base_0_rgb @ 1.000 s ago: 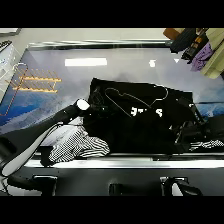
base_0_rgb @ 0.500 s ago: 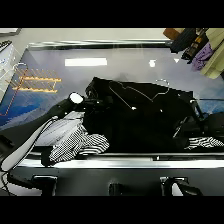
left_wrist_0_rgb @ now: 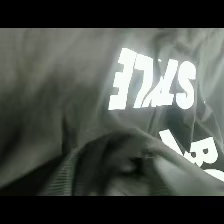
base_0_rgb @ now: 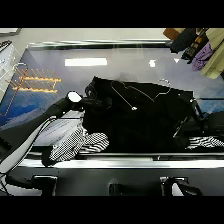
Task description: Fold the clothes and pants, and hang the long-sleeved shirts on hangers.
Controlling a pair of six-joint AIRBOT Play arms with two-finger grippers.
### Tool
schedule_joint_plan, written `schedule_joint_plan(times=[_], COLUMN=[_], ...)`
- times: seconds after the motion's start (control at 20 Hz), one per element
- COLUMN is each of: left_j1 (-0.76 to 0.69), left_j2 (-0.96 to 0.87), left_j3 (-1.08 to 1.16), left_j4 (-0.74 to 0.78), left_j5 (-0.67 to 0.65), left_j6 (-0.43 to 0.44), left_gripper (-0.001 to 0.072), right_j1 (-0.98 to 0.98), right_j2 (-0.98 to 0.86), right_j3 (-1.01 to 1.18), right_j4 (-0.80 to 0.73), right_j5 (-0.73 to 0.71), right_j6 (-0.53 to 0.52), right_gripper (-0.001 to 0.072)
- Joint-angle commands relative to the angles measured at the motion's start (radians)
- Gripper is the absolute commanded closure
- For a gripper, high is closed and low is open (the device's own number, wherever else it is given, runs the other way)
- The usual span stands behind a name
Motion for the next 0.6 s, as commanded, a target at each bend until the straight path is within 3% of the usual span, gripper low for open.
schedule_joint_plan(times=[0.0, 0.3, 0.55], left_j1=[-0.013, -0.078, -0.119], left_j2=[0.011, -0.015, -0.053], left_j3=[0.036, 0.045, 0.045], left_j4=[-0.026, -0.017, 0.11], left_j5=[-0.036, -0.07, -0.051], left_j6=[0.034, 0.033, 0.041], left_gripper=[0.0078, 0.0078, 0.0079], right_j1=[0.001, 0.0, 0.0], right_j2=[0.0, 0.0, 0.0], right_j3=[0.0, 0.0, 0.0], right_j4=[0.005, 0.005, 0.004], right_j5=[-0.004, -0.001, 0.008], right_j6=[0.0, 0.001, 0.003], right_gripper=[0.0677, 0.0677, 0.0677])
